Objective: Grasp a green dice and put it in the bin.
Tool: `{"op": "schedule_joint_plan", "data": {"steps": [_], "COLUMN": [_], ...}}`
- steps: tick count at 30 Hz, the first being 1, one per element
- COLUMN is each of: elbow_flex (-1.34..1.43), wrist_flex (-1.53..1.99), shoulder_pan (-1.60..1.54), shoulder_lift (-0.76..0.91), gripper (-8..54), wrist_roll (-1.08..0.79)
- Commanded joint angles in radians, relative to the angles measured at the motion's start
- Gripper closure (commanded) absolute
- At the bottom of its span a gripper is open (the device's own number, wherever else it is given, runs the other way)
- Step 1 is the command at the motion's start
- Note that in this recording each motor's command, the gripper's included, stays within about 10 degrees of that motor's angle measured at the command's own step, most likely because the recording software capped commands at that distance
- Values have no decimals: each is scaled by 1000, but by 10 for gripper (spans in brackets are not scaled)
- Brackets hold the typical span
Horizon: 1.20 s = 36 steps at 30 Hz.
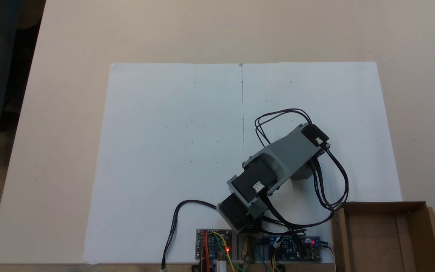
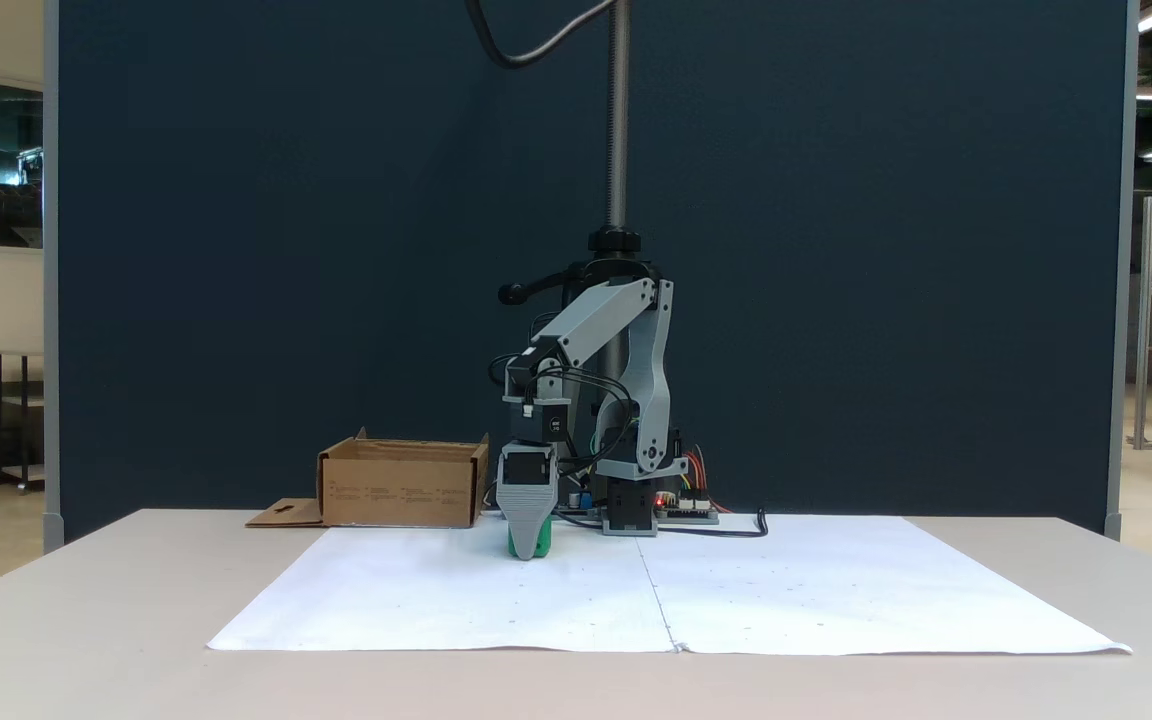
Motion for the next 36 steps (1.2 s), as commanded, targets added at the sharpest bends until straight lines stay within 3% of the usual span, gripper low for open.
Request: {"op": "schedule_joint_plan", "data": {"steps": [1,7,13,27,36], "elbow_flex": [0,6,-57,-535,-759], "wrist_flex": [-48,-115,-216,18,120], "shoulder_pan": [9,14,32,137,342], "shoulder_lift": [6,14,80,170,97], "gripper": [308,334,334,334,334], "wrist_roll": [-25,-18,202,699,782]}}
